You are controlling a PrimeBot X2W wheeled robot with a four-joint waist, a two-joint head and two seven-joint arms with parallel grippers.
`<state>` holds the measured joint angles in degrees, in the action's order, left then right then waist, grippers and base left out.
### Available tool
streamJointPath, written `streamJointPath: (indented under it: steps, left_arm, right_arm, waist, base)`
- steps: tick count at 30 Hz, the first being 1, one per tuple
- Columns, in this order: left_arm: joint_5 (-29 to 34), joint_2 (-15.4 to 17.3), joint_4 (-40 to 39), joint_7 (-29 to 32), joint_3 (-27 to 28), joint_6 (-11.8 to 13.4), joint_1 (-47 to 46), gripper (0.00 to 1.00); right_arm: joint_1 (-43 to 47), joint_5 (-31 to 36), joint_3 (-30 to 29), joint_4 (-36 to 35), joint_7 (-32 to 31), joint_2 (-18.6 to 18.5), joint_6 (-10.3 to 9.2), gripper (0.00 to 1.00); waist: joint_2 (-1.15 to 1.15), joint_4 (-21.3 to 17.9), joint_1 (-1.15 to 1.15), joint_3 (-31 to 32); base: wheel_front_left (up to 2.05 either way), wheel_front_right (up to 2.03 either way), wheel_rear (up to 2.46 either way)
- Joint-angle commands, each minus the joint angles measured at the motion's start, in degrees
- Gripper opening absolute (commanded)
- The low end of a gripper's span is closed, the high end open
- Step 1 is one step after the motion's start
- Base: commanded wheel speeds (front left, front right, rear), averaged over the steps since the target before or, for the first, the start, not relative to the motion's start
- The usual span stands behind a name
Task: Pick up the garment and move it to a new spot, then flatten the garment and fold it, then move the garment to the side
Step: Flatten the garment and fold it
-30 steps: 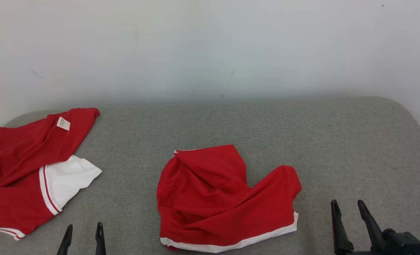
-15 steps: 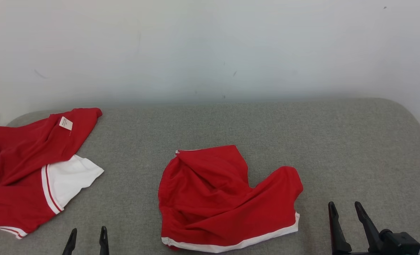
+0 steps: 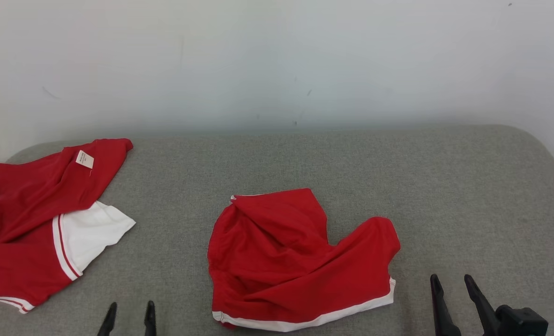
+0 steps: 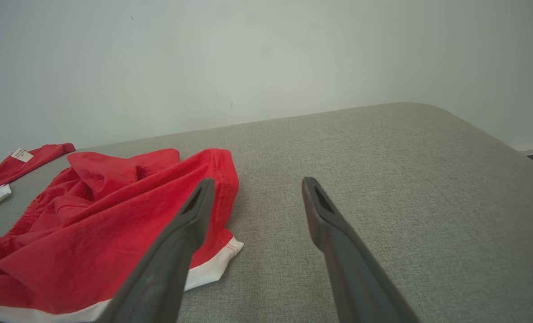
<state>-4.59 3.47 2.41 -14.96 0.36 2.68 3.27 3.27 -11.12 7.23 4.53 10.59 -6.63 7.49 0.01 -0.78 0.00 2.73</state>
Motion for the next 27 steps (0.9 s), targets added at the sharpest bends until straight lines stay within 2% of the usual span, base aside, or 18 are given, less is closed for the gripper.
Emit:
streamJointPath:
  steps: [1, 6, 7, 9, 13, 27]
  left_arm:
    - [-0.52, 0.09, 0.89, -0.33, -0.58, -0.81, -0.55, 1.0]
    - [-1.46, -0.08, 5.16, -0.29, -3.64, -4.14, -2.53, 1.0]
    - [-1.74, -0.17, 7.43, -0.29, -4.79, -5.08, -3.5, 1.0]
    - [-1.74, -0.17, 8.36, -0.29, -5.29, -5.45, -4.06, 1.0]
    - [-1.7, -0.38, 13.7, -0.29, -9.46, -7.61, -6.82, 1.0]
    - [-1.85, -0.51, 21.18, -0.29, -15.87, -9.04, -12.68, 1.0]
  right_arm:
    - [0.59, -0.61, 0.02, 0.75, -0.52, -0.05, 0.0, 1.0]
    - [-1.91, -1.13, 1.08, 5.56, -2.59, -0.94, 0.0, 1.0]
    - [-3.19, -1.68, 1.58, 8.26, -2.91, -1.22, 0.0, 1.0]
    - [-3.88, -1.72, 1.91, 9.62, -3.07, -1.36, 0.0, 1.0]
    - [-9.38, -2.75, 3.95, 19.16, -2.3, -1.11, 0.0, 1.0]
    - [-20.75, -4.59, 9.65, 35.45, 1.35, 0.01, 0.0, 1.0]
  waist:
    - [-0.01, 0.03, 0.0, -0.14]
    - [-0.01, -0.11, 0.0, -0.84]
    - [-0.01, -0.26, 0.0, -1.2]
    - [-0.01, -0.34, 0.0, -1.35]
    - [-0.01, -0.91, 0.0, -2.46]
    - [-0.01, -0.92, 0.0, -5.32]
  base:
    - [0.0, 0.0, 0.0]
    - [0.0, 0.0, 0.0]
    - [0.0, 0.0, 0.0]
    - [0.0, 0.0, 0.0]
    - [0.0, 0.0, 0.0]
    - [0.0, 0.0, 0.0]
